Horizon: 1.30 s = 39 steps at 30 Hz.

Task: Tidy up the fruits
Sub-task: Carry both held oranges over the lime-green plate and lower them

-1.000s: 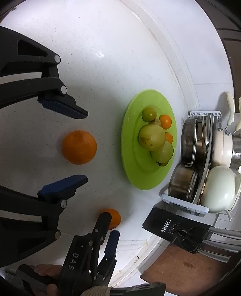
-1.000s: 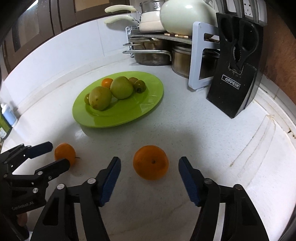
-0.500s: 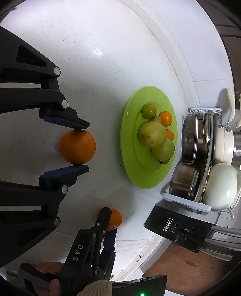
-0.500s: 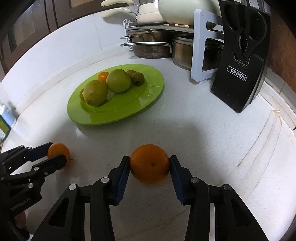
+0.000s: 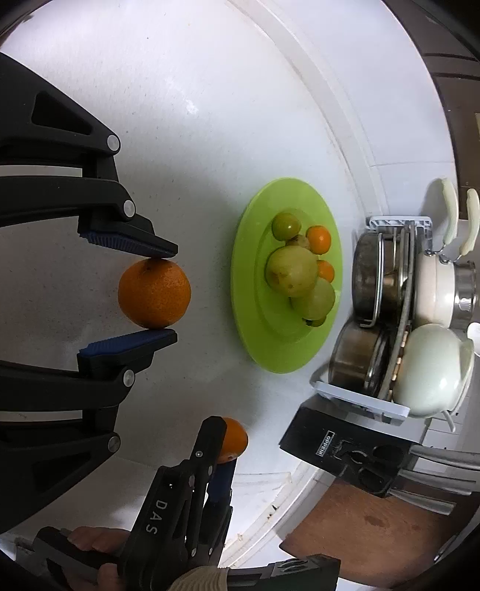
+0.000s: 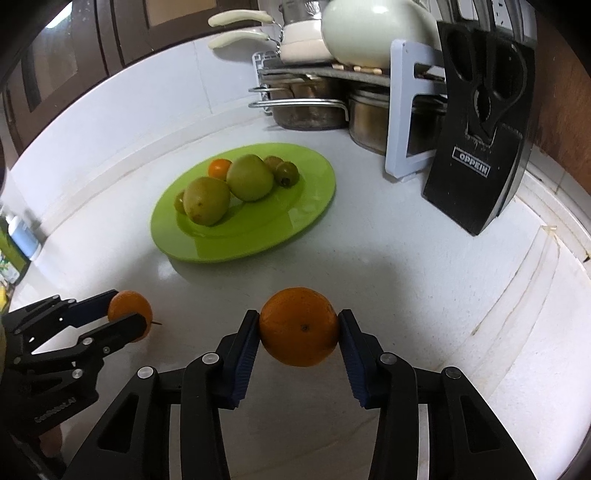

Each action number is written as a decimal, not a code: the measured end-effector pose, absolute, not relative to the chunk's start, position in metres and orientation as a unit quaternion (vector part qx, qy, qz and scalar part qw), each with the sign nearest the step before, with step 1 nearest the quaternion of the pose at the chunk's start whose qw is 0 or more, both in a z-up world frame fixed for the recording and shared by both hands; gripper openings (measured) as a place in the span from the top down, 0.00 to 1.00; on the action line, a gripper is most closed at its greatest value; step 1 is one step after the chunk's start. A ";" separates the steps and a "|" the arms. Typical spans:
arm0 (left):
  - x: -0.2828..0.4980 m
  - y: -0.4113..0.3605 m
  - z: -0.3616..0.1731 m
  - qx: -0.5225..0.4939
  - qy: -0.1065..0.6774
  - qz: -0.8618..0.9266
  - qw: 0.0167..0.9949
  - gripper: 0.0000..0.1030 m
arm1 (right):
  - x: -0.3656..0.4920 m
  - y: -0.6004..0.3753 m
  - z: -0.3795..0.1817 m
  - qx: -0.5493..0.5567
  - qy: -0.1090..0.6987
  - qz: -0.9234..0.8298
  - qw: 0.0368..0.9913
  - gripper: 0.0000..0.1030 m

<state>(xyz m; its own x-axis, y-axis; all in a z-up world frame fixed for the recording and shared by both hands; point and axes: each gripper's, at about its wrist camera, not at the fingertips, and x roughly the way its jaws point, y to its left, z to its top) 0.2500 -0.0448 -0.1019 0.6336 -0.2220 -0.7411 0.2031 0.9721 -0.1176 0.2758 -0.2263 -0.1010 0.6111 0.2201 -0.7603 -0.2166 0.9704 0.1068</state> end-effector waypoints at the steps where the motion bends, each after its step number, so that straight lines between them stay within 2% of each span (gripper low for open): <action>1: 0.249 -0.044 -0.100 -0.011 0.409 -0.119 0.905 0.62 | 0.274 -0.226 -0.099 0.003 0.422 0.123 0.898 0.57; 20: 0.238 -0.010 -0.057 -0.001 0.352 -0.129 0.927 0.62 | 0.255 -0.190 -0.047 0.002 0.373 0.132 0.918 0.57; 39: 0.289 0.019 -0.026 0.034 0.306 -0.147 0.940 0.62 | 0.286 -0.158 -0.032 0.021 0.359 0.097 0.928 0.58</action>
